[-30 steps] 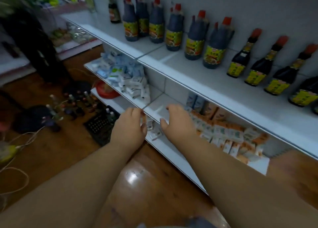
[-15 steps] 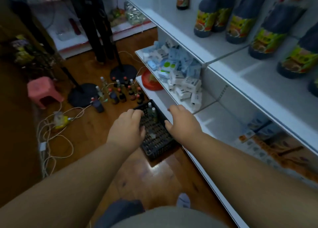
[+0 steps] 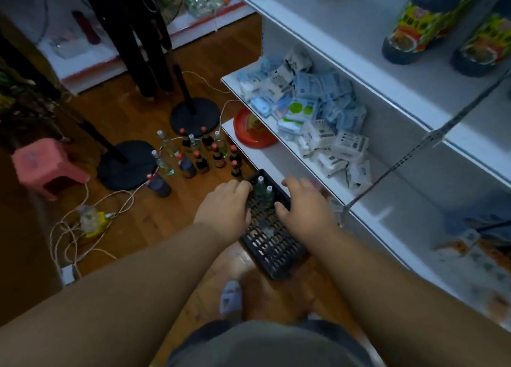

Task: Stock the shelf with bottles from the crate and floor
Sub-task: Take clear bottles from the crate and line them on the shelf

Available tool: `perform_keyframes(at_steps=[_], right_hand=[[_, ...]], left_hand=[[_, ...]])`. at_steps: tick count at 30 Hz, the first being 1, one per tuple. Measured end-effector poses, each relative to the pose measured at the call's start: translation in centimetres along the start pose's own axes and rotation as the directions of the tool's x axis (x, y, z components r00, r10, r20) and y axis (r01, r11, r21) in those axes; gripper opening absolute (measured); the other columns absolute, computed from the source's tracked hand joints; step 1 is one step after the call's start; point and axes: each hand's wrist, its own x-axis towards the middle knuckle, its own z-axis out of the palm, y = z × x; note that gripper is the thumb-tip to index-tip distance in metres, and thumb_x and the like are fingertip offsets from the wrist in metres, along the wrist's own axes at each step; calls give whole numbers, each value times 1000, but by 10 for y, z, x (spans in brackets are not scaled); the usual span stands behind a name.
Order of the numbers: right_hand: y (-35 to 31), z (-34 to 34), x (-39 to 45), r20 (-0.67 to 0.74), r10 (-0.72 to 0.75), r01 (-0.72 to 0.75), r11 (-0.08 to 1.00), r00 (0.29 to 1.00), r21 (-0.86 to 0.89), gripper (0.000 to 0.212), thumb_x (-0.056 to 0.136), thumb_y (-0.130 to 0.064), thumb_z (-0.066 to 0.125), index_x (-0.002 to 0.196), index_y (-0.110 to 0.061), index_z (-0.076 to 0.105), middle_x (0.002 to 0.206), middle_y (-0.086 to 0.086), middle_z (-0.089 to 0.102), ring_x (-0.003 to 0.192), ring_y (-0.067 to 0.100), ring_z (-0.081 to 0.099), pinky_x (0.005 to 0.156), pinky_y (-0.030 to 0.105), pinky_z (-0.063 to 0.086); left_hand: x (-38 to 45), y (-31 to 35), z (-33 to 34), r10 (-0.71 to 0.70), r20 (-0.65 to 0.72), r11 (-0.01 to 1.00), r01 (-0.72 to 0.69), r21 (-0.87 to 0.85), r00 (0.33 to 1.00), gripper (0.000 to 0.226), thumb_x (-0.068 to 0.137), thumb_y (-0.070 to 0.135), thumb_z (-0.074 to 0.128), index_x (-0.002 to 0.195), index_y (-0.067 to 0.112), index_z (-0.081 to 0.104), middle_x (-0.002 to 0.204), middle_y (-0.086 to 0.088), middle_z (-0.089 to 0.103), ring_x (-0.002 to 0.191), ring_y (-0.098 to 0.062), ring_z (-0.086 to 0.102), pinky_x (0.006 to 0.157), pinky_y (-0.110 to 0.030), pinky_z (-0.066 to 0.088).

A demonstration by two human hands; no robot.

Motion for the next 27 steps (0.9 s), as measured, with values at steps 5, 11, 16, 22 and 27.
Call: perform_keyframes(at_steps=[5,11,16,22,27], right_hand=[[6,-2,32,20,75,-76,997,997,32,45,92,-34,60,132,-20,45,128,5,48,113,29,54,87,39,48],[27,10,91,80,160,-159,987,984,-26,45,91,-37,62,129,-19,46,127,7,46,113,30,53,87,40,48],[27,58,144,115,319,-325,945,941,37,52,87,-37,66,131,-21,43,129,10,45,115,32,50,89,41,49],[39,143,217,182,516,-538,836,837,105,58,93,-37,59,142,-17,33,132,14,43,116,36,51,83,40,44],[57,226,258,244,621,-661,734,745,153,65,95,-40,58,148,-19,27,142,12,36,117,38,51,91,47,49]], left_hand=[[51,-6,7,73,69,997,-72,-15,995,43,88,29,57,128,21,48,116,-1,54,108,-24,52,84,-38,49],[109,-27,12,170,130,985,-172,0,977,47,89,32,58,133,21,45,120,-3,52,111,-24,51,89,-39,48],[182,-74,30,256,231,963,-267,18,939,48,89,33,60,133,21,45,122,-5,46,115,-26,47,90,-37,45],[274,-131,103,392,440,903,-430,-14,808,54,87,35,62,136,22,44,129,-8,44,114,-29,50,87,-37,47],[316,-166,176,335,537,926,-376,-36,774,55,89,37,60,138,23,39,131,-10,44,107,-33,55,81,-39,52]])
